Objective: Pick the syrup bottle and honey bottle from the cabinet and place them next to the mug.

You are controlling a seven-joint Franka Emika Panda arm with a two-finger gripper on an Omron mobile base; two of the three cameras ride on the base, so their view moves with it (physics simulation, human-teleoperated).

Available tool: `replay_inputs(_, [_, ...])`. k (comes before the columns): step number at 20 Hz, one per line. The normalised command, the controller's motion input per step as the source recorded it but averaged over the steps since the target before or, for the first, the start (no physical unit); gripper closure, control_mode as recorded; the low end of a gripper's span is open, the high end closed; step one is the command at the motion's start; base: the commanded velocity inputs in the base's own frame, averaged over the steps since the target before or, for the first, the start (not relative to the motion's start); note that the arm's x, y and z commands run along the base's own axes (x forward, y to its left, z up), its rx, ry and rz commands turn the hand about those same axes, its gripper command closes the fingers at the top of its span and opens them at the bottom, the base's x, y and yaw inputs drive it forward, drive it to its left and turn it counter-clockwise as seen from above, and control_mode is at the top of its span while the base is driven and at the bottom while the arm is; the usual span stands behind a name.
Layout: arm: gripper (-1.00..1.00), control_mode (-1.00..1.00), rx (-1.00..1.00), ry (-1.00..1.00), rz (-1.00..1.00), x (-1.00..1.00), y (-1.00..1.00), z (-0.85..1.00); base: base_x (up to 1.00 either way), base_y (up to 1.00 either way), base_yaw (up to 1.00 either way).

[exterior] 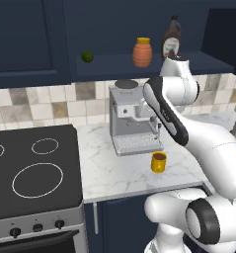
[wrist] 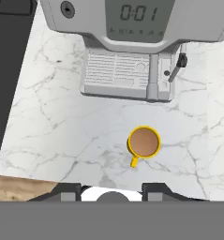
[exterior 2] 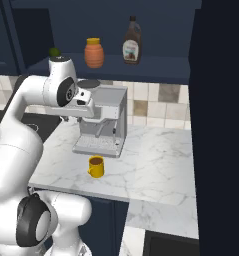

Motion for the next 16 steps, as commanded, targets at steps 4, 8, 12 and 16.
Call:
replay_inputs(4, [-1.00, -1.00, 0.00, 0.01, 0.00, 0.00, 0.00, -0.02, 0.00, 0.00, 0.00])
replay_inputs(8, [-1.00, -1.00, 0.00, 0.00, 0.00, -0.03, 0.00, 0.00, 0.00, 0.00, 0.00])
replay_inputs(12, [-1.00, -1.00, 0.00, 0.00, -0.01, -0.24, 0.12, 0.00, 0.00, 0.00, 0.00])
replay_inputs(16, [-1.00, -1.00, 0.00, -0.16, -0.02, -0.34, 0.09, 0.02, 0.00, 0.00, 0.00])
